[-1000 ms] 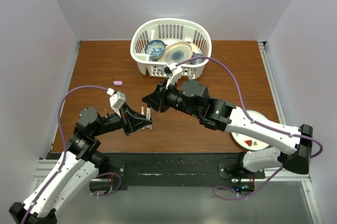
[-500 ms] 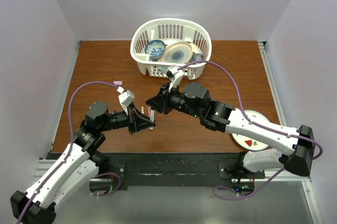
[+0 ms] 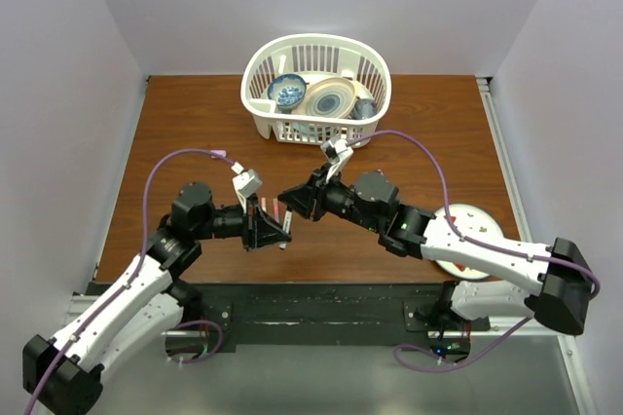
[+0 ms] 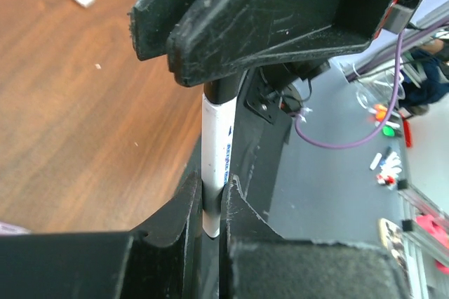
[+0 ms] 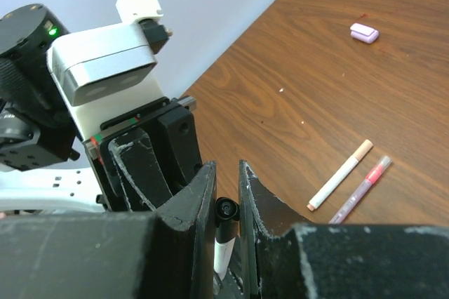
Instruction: Insert the pens into the pen caps
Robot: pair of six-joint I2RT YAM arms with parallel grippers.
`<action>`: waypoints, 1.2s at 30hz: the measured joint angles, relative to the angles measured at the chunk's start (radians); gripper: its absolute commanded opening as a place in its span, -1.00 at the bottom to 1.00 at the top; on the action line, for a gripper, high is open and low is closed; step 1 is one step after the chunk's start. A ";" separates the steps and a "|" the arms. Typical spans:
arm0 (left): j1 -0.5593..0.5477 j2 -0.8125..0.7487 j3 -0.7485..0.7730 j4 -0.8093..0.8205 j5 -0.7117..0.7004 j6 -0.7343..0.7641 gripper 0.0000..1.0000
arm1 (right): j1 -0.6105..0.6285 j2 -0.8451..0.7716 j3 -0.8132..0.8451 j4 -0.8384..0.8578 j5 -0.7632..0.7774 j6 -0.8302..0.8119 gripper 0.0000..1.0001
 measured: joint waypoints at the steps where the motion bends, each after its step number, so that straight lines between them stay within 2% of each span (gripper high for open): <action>1: 0.000 0.011 0.000 -0.001 0.007 -0.004 -1.00 | -0.003 -0.005 -0.025 0.031 -0.003 0.006 -1.00; 6: -0.008 0.064 0.021 -0.007 0.056 -0.007 -1.00 | -0.009 -0.047 -0.126 0.153 -0.022 0.023 -1.00; 17: -0.015 0.150 0.082 0.036 0.156 -0.013 -1.00 | -0.025 -0.078 -0.214 0.348 -0.085 0.032 -1.00; 36: -0.016 0.232 0.211 -0.118 0.159 0.176 -1.00 | -0.047 -0.076 -0.304 0.538 -0.108 0.180 -1.00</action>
